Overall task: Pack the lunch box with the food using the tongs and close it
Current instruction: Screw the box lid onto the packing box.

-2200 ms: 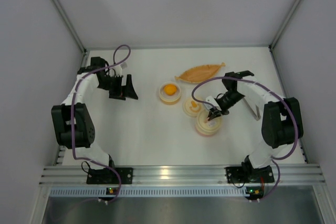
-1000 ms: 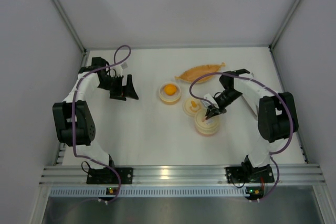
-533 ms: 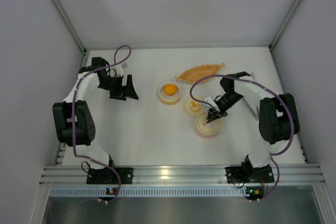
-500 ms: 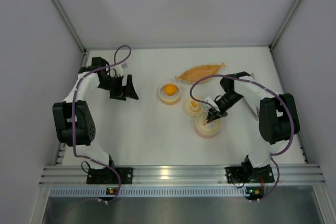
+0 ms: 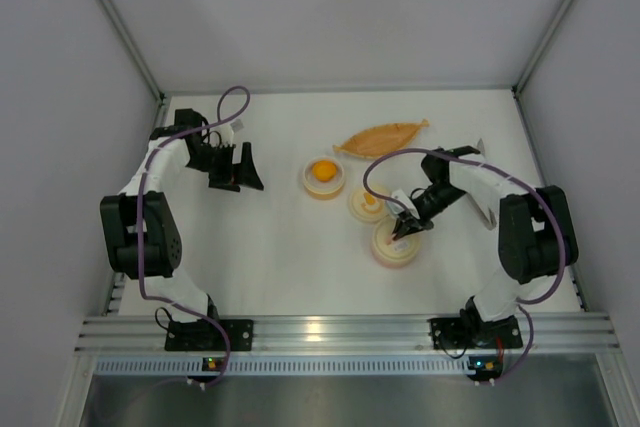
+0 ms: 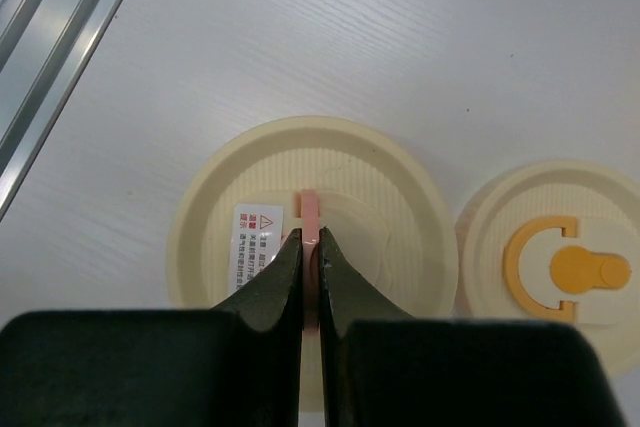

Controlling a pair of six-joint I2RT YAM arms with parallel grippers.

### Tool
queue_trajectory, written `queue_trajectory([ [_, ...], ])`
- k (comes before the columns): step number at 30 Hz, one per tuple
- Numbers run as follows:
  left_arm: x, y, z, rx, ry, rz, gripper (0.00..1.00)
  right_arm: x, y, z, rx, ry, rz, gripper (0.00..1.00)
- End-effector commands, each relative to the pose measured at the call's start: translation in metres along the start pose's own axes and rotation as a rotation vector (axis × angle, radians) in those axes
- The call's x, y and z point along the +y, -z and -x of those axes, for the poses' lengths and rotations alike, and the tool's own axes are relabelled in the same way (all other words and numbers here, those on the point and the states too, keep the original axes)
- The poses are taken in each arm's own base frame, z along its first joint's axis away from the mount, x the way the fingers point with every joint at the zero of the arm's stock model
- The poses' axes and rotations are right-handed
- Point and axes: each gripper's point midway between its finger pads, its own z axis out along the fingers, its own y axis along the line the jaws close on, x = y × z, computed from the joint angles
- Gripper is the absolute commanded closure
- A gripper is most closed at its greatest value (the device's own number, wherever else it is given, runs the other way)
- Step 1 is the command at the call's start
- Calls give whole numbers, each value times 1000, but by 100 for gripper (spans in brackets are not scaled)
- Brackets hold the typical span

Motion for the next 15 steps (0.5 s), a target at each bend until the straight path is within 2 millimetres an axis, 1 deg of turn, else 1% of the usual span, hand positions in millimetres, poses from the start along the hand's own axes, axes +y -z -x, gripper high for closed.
queue_trajectory([
  [1, -4, 0, 9, -22, -22, -17, 2, -19, 2, 3, 2, 15, -93, 100],
  [6, -4, 1, 11, -28, -24, -16, 2, -20, 10, 1, 20, -80, -133, 100],
  [8, -4, 2, 11, -28, -24, -14, 2, -21, 11, -3, 35, -130, -154, 100],
  [15, -3, 1, 12, -31, -28, -13, 2, -10, 11, -7, 52, -317, -187, 100],
])
